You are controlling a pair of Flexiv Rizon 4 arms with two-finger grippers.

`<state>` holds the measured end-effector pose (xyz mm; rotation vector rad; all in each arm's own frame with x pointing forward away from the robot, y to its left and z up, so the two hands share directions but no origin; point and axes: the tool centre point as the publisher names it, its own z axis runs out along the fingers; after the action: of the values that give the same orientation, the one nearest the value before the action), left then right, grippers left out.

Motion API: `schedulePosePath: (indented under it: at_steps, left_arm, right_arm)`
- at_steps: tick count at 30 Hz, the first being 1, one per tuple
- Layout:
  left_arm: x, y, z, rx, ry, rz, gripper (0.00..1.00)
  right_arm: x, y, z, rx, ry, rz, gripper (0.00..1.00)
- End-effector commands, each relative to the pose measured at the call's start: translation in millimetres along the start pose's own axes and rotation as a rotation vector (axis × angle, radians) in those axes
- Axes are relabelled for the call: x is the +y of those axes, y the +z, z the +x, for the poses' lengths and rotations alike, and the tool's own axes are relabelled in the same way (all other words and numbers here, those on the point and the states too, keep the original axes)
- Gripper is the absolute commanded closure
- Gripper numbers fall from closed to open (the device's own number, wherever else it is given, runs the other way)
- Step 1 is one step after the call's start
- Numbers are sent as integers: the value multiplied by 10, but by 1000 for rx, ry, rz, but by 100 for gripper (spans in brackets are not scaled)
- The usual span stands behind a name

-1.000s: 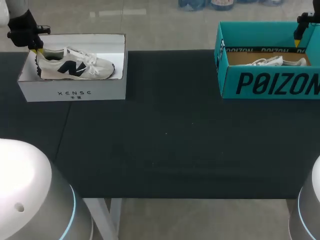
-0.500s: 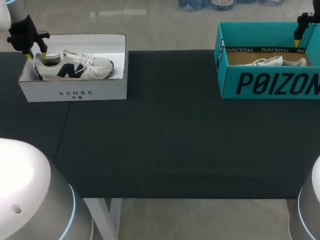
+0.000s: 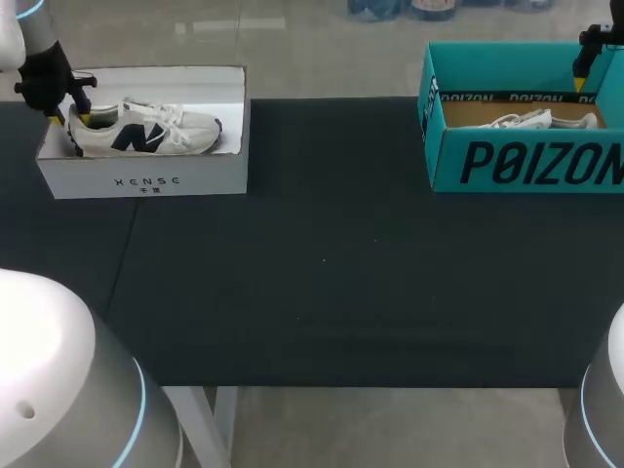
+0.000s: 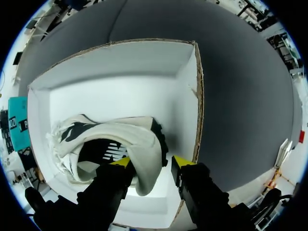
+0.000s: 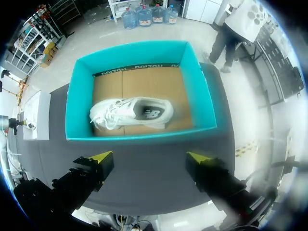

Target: Take the shoe out of the shoebox, open the shoe tongue, remove and reinsert the insole, then place the shoe into the shoebox

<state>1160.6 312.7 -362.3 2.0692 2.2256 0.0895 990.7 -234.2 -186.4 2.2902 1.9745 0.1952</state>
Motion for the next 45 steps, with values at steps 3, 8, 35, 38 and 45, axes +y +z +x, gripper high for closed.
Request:
schedulePosePath:
  at_steps: [3, 8, 35, 38, 45]
  left_arm:
    - [60, 37, 20, -7, 3, 11, 100]
    - [75, -11, 43, -10, 7, 7, 100]
    - [-319, -1218, -485, 40, -23, -154, 100]
    - [-522, -1394, -667, 52, -26, -184, 100]
    - [-1062, -1606, -1217, 68, 31, -206, 100]
  right_arm:
    - [-10, -5, -2, -1, 1, -1, 0]
    - [-10, -5, -2, -1, 1, -1, 0]
    - [-10, -5, -2, -1, 1, -1, 0]
    - [-10, -5, -2, -1, 1, -1, 0]
    - [-10, -5, -2, -1, 1, -1, 0]
